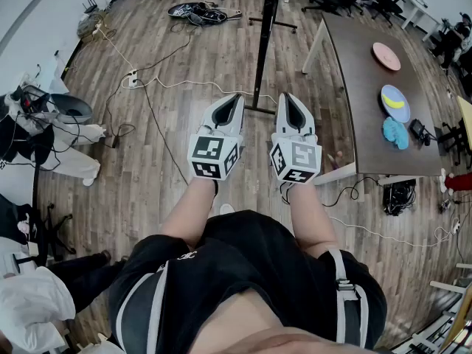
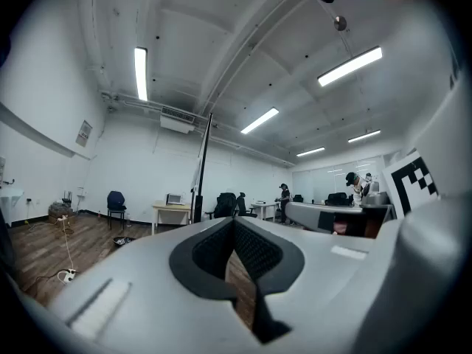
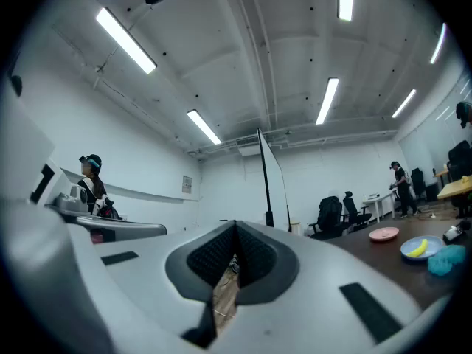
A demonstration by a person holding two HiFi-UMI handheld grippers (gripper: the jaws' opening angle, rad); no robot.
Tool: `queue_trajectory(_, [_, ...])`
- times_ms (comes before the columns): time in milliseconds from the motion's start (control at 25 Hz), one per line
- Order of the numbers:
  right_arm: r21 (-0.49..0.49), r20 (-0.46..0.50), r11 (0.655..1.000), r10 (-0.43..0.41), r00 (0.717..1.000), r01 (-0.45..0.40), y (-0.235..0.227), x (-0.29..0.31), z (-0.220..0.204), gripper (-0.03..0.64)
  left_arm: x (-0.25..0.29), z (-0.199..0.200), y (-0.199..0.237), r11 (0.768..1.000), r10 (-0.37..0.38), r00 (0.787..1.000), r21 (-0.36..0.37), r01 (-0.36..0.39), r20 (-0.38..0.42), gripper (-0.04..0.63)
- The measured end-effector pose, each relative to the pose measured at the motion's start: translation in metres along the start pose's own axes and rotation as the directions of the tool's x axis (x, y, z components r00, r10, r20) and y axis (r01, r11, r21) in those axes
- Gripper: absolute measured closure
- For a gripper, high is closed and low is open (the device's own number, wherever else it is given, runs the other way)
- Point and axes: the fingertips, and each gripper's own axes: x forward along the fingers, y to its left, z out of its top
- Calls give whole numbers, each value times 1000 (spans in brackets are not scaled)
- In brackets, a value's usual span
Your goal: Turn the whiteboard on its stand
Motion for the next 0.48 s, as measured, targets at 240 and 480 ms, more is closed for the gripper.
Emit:
queue_trajectory(240, [24, 12, 1000, -12, 1000, 11, 2, 0, 1, 617, -2, 0, 4, 1000, -3, 1000, -6, 3, 0, 586])
queue_trajectory(480, [51, 28, 999, -8, 1000, 7, 14, 3, 0, 617, -6, -3, 14, 1000, -21, 1000, -7, 21, -2, 586])
